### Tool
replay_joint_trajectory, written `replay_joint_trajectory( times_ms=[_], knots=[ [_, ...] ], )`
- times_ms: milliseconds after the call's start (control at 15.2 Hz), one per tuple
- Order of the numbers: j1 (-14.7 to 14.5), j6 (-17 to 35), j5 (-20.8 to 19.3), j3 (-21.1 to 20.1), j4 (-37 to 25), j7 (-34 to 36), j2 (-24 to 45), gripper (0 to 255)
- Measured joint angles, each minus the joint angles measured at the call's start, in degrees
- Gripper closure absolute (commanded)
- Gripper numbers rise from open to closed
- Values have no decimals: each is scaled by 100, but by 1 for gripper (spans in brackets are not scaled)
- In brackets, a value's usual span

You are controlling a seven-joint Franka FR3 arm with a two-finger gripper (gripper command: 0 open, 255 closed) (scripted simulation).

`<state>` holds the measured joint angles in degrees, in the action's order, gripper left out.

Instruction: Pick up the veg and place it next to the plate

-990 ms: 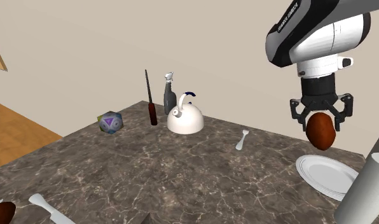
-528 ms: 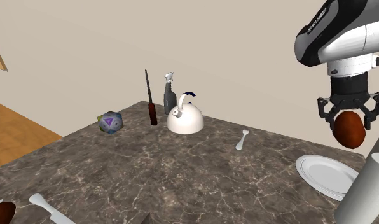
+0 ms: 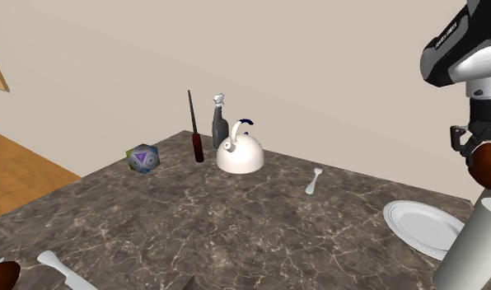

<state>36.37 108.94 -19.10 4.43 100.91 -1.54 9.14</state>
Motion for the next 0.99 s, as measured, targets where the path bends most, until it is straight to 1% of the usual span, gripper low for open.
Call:
replay_joint_trajectory(
  times_ms=[198,264,396,990],
  knots=[
    [210,-59,85,130,-706,-390,531,255],
    [213,-58,101,121,-788,-414,599,255],
    [218,41,101,112,-806,-408,677,255],
    [250,643,40,99,-411,-252,854,255]
  ],
)
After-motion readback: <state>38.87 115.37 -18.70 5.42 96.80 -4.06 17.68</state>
